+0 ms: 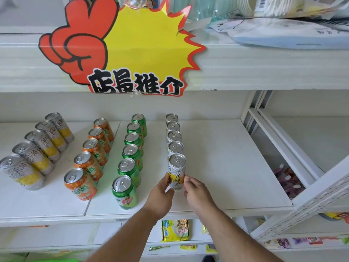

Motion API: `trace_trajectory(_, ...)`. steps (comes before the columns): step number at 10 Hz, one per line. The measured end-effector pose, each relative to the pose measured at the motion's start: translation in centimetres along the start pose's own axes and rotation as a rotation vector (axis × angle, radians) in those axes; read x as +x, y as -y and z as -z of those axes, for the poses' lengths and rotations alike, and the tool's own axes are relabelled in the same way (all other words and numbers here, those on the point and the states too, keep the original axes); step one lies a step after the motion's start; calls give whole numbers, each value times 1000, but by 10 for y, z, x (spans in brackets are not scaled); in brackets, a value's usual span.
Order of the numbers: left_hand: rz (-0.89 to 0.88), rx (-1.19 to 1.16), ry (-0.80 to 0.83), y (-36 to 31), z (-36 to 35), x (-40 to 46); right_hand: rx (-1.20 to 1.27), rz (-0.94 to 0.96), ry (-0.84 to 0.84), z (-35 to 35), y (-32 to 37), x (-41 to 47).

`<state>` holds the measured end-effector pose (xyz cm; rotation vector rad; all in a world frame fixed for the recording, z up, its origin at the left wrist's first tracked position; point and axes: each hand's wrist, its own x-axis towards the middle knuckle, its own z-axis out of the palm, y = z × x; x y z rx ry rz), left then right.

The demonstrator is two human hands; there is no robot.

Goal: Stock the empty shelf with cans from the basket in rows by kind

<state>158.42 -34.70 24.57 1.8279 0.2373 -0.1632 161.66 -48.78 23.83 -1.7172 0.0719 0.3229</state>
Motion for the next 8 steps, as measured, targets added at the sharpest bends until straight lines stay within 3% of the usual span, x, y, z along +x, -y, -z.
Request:
trace_trajectory(3, 49, -7, -6, 1, 1, 0, -2, -14, 4, 0, -2, 1)
trace_trajectory(8, -11, -85, -39, -33, 12, -40, -9, -59, -82, -5, 4, -17)
